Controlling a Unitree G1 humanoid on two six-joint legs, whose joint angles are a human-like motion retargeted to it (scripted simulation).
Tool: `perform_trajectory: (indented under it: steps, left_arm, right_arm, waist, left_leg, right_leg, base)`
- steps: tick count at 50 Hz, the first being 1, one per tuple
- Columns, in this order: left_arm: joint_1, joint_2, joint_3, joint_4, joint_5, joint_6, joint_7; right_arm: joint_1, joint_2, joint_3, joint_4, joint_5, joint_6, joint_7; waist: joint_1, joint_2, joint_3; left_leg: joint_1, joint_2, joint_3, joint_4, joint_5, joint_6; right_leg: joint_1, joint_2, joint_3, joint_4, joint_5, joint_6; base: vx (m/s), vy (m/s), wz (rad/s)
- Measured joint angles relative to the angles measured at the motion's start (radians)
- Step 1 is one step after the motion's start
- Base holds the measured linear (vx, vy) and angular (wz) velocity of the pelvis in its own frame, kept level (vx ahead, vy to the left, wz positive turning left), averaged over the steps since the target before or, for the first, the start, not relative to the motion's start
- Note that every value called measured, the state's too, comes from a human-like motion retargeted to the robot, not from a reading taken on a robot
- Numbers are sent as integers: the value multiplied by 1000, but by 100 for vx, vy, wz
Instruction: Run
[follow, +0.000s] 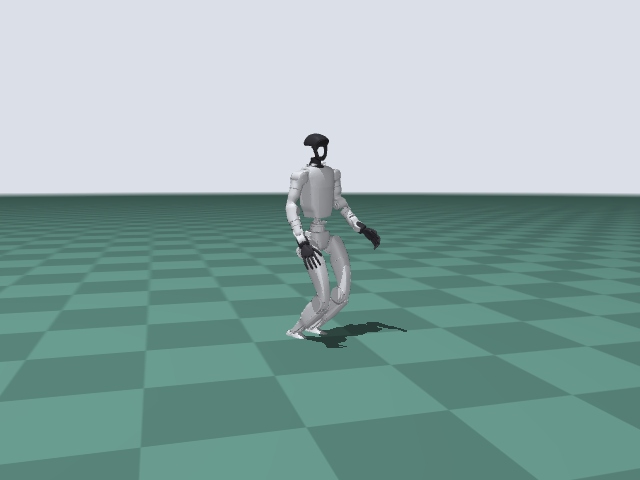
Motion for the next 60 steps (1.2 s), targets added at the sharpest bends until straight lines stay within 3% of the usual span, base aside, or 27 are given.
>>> perform_trajectory:
  steps: [7, 18, 55, 60]
  left_arm:
    - [6, -45, 12, 202, 27, 40, -49]
    - [79, -75, 46, 410, 65, 85, -107]
    - [0, -52, -10, 315, 45, 57, -179]
    - [13, -70, -18, 305, 28, 51, -189]
  right_arm:
    - [-38, 40, 2, 139, 8, 27, 23]
    - [-118, 62, 18, 120, 22, 28, 38]
    - [-102, 59, 123, 163, -7, 33, 133]
    - [-149, 117, 152, 99, -13, 19, 145]
  waist:
    - [47, -11, -19]
    - [86, -27, -33]
    - [134, -21, -48]
    - [158, -7, -43]
  left_leg:
    - [47, 8, -47, -59, -7, -11]
    - [83, 34, -89, -118, 2, -43]
    - [83, 19, -215, -230, 37, -139]
    - [44, 15, -225, -162, 22, -140]
  right_leg:
    - [76, 14, -53, -106, -5, -27]
    - [154, 29, -127, -211, 12, -42]
    - [211, 45, -237, -331, 46, -79]
    - [194, 39, -254, -295, 53, -74]
  base:
    - [8, -7, 53]
    - [2, -4, 43]
    - [0, 1, 37]
    - [1, 8, 28]
